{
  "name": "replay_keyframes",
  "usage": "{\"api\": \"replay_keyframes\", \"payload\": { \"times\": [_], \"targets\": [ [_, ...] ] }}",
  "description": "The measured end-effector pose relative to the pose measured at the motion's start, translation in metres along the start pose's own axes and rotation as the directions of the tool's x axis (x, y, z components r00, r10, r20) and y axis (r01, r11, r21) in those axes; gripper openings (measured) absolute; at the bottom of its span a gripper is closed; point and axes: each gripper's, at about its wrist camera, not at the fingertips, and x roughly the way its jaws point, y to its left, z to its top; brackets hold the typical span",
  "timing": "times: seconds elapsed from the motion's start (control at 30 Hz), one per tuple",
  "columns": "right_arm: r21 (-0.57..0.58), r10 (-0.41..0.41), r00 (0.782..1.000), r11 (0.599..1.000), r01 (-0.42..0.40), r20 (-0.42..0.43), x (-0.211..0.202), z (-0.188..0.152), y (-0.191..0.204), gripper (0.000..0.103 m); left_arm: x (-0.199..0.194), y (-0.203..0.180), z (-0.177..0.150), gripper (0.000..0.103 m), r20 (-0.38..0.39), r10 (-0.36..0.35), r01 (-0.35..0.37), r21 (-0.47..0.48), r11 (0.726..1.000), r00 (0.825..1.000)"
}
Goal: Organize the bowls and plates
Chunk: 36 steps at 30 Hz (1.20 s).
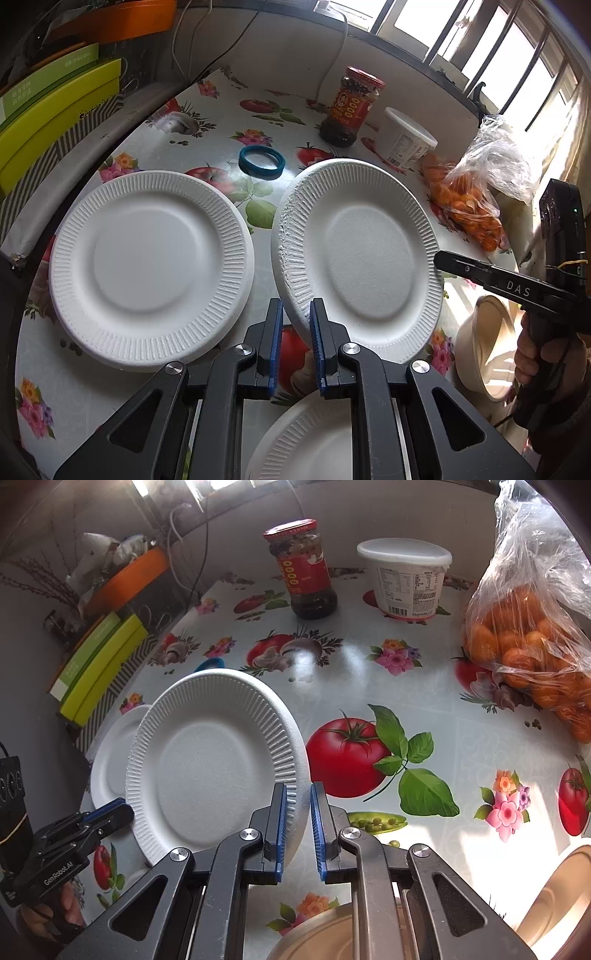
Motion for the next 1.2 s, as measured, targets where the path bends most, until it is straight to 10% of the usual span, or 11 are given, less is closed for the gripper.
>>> {"api": "replay_keyframes", "payload": {
  "times": [1.2],
  "targets": [
    [-0.083, 0.086, 0.996, 0.993, -0.089, -0.038, -0.063, -0.103, 0.052, 0.016, -0.078, 0.015, -0.087, 0.015, 0.012, -0.006, 0.006, -0.014, 1.0, 1.0]
  ]
}}
